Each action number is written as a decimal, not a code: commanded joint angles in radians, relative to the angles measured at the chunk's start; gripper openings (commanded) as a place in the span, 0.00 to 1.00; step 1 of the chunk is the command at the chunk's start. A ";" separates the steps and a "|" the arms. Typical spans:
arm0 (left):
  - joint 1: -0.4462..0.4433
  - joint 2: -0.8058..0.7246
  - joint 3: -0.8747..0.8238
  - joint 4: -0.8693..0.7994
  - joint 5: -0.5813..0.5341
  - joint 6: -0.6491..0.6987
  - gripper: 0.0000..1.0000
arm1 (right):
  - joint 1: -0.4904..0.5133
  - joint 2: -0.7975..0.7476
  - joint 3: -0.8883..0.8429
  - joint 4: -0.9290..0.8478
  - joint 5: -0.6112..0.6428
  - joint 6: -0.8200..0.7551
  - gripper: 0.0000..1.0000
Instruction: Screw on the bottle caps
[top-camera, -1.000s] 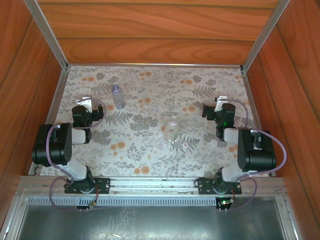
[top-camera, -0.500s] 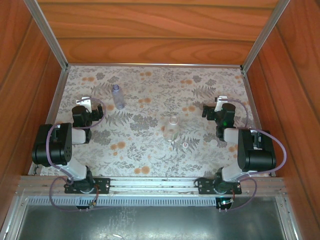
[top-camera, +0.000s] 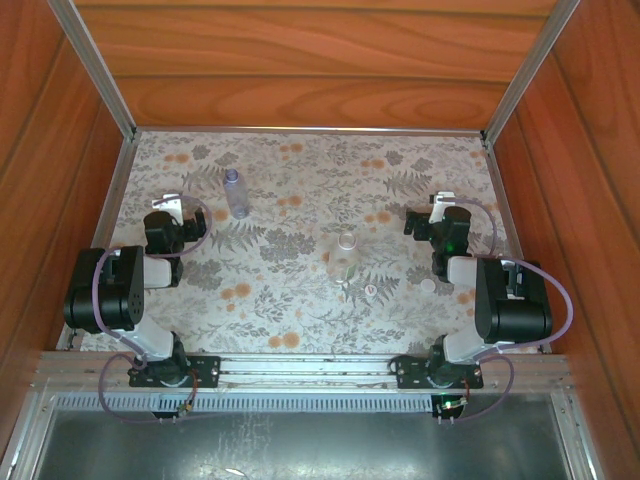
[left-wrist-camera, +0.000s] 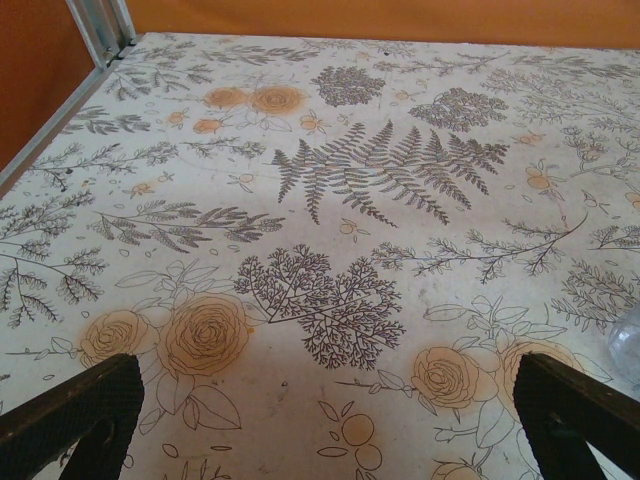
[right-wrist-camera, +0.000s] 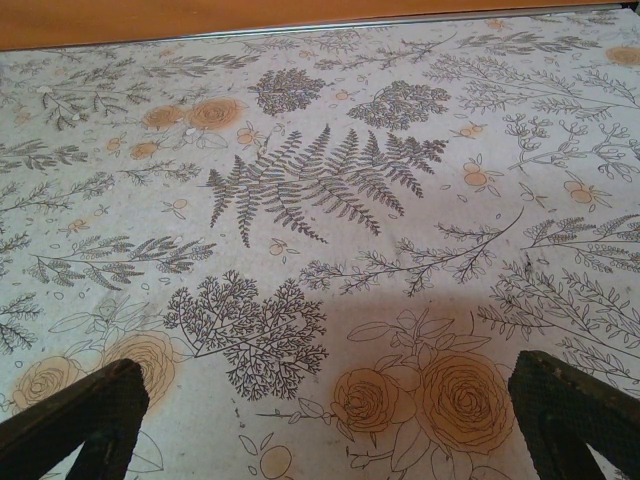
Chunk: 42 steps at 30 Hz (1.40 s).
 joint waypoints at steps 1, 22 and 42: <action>-0.007 -0.009 0.012 0.000 -0.009 -0.006 1.00 | 0.009 0.007 0.011 0.009 -0.015 -0.012 1.00; -0.256 -0.620 -0.094 -0.252 -0.232 0.136 1.00 | 0.021 -0.196 0.062 -0.242 -0.050 -0.010 1.00; -0.877 -0.428 -0.010 -0.300 0.123 0.163 1.00 | 0.064 -0.449 0.172 -0.658 -0.265 0.219 1.00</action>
